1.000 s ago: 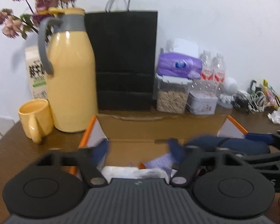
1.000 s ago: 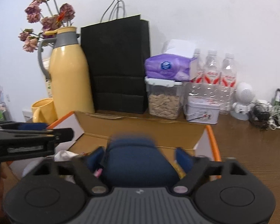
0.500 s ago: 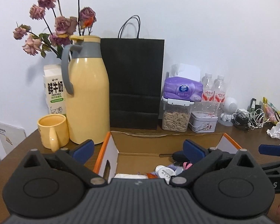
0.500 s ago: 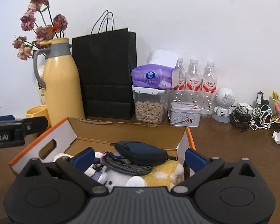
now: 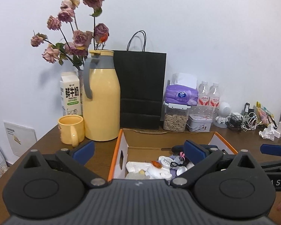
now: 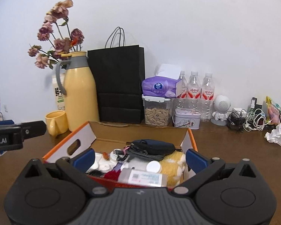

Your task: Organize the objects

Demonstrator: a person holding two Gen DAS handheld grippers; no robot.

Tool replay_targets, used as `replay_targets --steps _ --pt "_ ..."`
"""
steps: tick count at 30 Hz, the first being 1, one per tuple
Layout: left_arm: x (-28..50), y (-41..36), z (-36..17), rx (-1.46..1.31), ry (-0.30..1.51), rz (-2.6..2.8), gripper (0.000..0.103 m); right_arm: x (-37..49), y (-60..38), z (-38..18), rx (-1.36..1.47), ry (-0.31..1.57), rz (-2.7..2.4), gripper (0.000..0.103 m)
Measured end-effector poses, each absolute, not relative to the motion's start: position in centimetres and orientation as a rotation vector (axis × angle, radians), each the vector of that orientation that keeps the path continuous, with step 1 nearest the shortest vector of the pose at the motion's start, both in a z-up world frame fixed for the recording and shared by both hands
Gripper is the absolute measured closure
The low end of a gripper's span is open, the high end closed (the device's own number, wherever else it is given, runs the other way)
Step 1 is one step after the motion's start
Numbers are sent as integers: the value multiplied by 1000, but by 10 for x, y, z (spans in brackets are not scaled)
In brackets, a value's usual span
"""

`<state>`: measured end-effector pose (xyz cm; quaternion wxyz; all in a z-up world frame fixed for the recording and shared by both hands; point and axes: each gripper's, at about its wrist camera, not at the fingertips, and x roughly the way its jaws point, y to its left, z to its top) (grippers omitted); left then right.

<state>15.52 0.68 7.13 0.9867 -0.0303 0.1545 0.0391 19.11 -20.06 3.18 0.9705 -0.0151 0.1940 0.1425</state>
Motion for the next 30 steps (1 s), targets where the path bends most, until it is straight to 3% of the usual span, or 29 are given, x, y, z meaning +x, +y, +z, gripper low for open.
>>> replay_targets --steps 17,30 --pt "45 11 51 -37 387 56 0 86 -212 25 3 405 316 0" --pt "33 9 34 -55 435 51 0 70 -216 11 9 447 308 0"
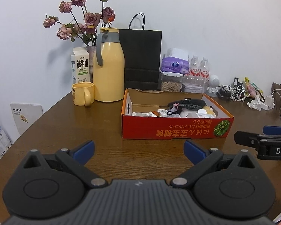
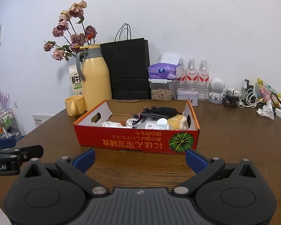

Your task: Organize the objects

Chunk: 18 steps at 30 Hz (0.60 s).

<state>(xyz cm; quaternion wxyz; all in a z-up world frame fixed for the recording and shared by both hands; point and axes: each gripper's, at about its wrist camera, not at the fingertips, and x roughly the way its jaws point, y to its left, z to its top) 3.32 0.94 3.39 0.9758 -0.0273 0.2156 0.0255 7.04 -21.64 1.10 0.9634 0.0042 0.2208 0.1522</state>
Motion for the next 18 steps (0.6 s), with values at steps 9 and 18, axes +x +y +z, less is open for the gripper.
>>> replay_targets --steps 9,18 --pt "34 10 34 -56 435 53 0 72 -213 11 2 449 311 0" --pt "34 11 34 -58 434 52 0 72 -213 12 -1 445 311 0"
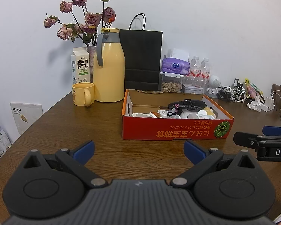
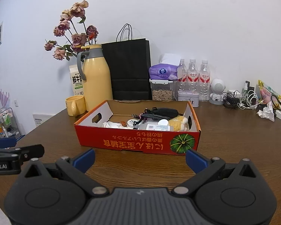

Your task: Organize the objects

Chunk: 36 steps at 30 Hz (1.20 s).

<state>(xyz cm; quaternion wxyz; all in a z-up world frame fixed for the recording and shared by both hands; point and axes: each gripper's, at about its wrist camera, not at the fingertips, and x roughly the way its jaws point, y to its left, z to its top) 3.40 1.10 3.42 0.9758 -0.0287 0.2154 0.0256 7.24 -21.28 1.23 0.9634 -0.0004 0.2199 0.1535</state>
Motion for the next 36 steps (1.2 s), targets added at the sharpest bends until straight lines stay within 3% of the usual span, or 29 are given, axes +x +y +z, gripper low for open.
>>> replay_targets --steps 36 --pt "36 10 36 -67 437 43 0 72 -212 13 -1 445 312 0"
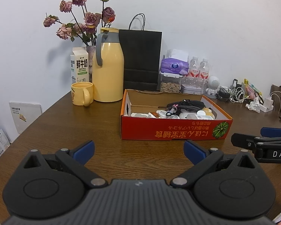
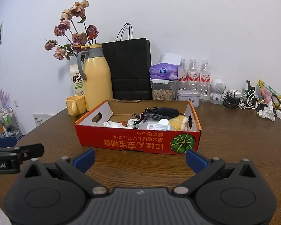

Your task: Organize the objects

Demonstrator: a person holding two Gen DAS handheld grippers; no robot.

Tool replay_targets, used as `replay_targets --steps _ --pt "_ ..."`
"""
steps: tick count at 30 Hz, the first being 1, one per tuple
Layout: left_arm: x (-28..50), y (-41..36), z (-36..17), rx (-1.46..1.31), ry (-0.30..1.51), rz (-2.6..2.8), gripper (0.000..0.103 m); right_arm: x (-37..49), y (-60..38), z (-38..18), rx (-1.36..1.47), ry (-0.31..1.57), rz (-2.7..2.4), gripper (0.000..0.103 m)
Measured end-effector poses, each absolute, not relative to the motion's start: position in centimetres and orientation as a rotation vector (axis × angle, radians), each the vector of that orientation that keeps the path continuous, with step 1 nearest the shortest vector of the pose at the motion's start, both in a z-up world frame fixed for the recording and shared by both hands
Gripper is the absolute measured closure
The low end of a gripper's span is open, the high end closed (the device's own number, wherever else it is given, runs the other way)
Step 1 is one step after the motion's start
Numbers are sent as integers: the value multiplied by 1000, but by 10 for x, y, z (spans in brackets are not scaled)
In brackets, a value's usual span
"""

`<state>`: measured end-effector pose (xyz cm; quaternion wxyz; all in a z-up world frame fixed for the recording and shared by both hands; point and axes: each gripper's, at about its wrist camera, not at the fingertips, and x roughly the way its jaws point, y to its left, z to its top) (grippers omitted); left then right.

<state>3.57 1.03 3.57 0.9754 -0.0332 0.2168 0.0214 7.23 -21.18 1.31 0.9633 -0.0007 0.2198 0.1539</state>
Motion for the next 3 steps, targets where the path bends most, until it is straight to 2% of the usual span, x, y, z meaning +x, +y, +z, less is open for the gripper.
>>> replay_targets --steps 3 --pt "36 9 35 -64 441 46 0 73 -212 13 -2 446 313 0"
